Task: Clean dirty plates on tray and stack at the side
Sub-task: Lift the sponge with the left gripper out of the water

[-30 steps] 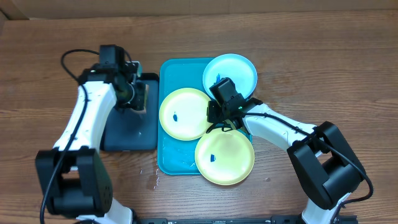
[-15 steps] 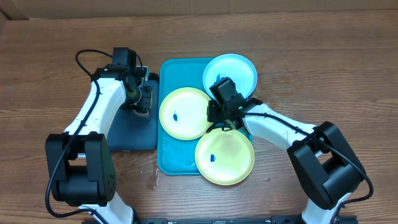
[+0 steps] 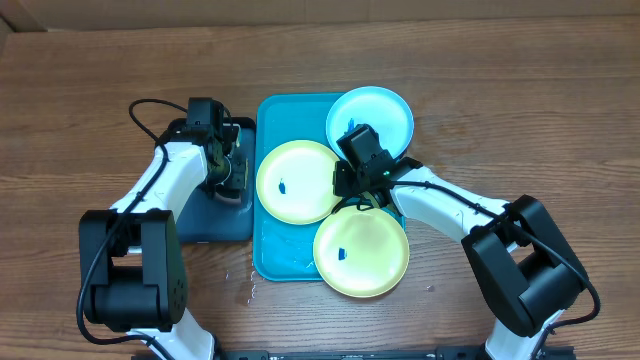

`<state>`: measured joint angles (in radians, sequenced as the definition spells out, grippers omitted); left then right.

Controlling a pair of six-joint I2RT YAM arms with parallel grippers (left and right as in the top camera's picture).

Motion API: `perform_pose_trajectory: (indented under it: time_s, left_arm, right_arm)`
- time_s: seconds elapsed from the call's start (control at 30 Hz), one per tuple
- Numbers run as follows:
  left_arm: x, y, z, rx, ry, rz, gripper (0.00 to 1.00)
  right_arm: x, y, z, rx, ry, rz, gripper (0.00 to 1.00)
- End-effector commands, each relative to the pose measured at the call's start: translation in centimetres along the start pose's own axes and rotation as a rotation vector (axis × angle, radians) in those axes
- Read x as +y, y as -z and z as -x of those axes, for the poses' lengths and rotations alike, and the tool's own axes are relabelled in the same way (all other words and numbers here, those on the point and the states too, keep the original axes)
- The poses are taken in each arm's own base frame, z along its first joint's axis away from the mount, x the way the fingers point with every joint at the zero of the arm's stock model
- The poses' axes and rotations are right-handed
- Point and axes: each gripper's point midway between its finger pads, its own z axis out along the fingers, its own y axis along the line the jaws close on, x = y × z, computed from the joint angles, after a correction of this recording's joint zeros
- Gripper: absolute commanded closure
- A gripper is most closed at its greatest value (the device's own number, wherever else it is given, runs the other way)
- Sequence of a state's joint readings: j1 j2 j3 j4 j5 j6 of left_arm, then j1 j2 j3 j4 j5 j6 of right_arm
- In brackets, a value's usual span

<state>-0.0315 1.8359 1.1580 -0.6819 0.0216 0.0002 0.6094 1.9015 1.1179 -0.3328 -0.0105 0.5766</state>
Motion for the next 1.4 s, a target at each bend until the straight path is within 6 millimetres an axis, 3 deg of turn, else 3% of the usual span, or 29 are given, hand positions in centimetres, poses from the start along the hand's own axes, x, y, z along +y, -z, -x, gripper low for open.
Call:
perform_pose_trajectory:
  time_s: [0.0,0.1,0.37,0.53,0.77,0.97,1.17,1.37]
  left_arm:
    - [0.1,-0.1,0.3,-0.005,0.002,0.006,0.78]
    - [0.1,0.0,0.6,-0.012,0.002,0.006,0.85]
    - [0.1,-0.1,-0.1,0.012,-0.005,0.006,0.73]
    - [1.0,-0.1,-0.5,0.027,-0.009,0.058,0.86]
    - [0.5,-0.1,-0.4,0.024,-0.008,0.028,0.78]
    - [0.6,-0.1,-0.7,0.034,-0.002,0.032,0.96]
    - [0.5,-0.1,-1.1,0.05,0.06,0.029,0.96]
    - [1.5,2.6,0.4,-0.012,0.102,0.006,0.96]
  right_arm:
    - [-0.3,-0.4,-0.3,0.001,0.002,-0.012,0.96]
    - [-0.3,-0.4,-0.3,0.001,0.003,-0.012,0.95]
    - [-0.3,-0.4,-0.3,0.001,0.003,-0.012,0.94]
    - [-0.3,-0.4,-0.3,0.002,0.003,-0.013,0.94]
    - [-0.3,-0.4,-0.3,0.001,0.003,-0.012,0.94]
    - [-0.3,-0.4,-0.3,0.001,0.003,-0.012,0.93]
    - [-0.3,-0.4,-0.3,0.002,0.003,-0.012,0.96]
    - [-0.4,-0.4,-0.4,0.007,0.002,-0.016,0.96]
